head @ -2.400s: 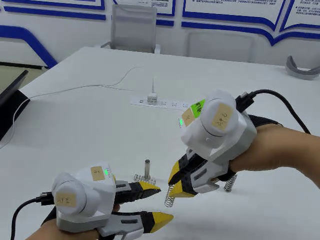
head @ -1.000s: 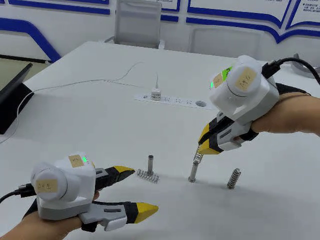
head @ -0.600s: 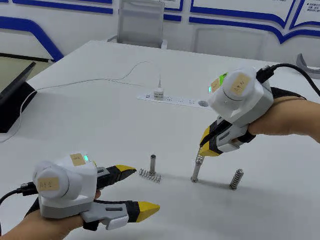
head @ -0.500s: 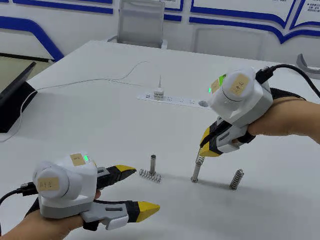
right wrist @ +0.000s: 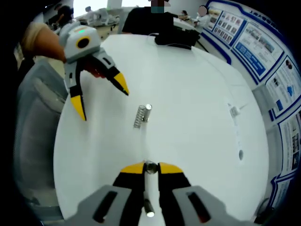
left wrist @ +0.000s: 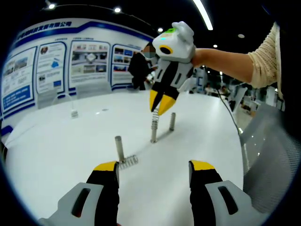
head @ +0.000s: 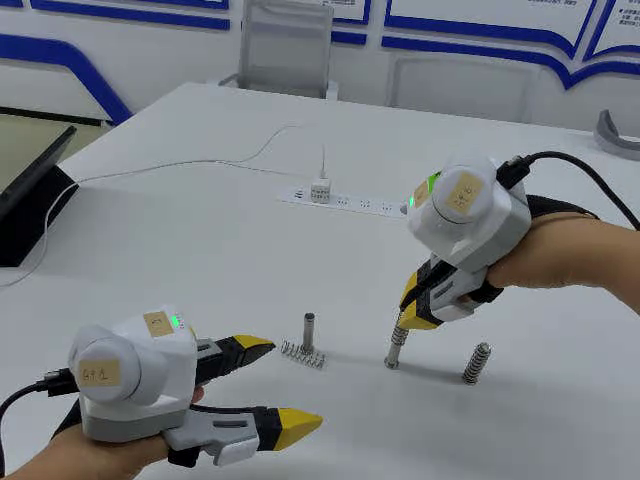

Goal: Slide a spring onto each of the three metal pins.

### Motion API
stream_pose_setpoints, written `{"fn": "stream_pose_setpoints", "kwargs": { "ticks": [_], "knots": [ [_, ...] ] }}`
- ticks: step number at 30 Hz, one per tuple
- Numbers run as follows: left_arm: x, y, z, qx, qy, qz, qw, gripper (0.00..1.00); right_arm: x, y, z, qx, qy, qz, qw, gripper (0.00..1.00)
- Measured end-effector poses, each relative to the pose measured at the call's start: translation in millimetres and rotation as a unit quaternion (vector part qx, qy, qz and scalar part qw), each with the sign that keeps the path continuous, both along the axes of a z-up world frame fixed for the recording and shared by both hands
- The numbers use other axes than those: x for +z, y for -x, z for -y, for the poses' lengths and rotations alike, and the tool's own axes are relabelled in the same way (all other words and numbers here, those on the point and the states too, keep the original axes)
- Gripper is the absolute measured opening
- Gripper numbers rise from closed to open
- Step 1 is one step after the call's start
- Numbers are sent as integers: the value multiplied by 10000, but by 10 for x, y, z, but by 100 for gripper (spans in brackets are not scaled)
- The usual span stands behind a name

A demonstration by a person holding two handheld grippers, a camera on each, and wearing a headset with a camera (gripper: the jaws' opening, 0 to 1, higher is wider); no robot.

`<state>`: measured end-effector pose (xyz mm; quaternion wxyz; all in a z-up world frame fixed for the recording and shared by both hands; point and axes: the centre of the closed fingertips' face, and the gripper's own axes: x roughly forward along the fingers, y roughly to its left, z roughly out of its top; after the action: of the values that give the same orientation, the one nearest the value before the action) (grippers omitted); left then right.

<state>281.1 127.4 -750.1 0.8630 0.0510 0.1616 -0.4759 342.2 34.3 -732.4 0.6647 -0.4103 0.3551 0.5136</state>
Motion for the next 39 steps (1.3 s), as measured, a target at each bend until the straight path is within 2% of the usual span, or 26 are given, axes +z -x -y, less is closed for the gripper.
{"fn": "stream_pose_setpoints", "kwargs": {
  "ticks": [21, 22, 28, 31, 36, 39],
  "knots": [
    [0, -3, -7, 9, -14, -14, 10000, 60, -345, -22, -1, -157, 182, -287, 9993, 12],
    [1, -4, -8, 11, -10, -12, 10000, 60, -327, -24, -24, -178, 101, -283, 9994, 12],
    [1, -11, -17, 25, -6, -8, 10000, 60, -315, -22, -15, -212, 102, -293, 9993, 12],
    [-1, -15, -18, 27, -3, -8, 10000, 61, -294, -26, -3, -217, 100, -239, 9994, 17],
    [-2, -14, -12, 20, -6, -3, 10000, 61, -183, 5, -37, -166, 48, -111, 9998, 17],
    [0, -14, -4, 14, -6, 2, 10000, 61, -96, 31, -159, -119, -153, -51, 9998, 17]
  ]
}}
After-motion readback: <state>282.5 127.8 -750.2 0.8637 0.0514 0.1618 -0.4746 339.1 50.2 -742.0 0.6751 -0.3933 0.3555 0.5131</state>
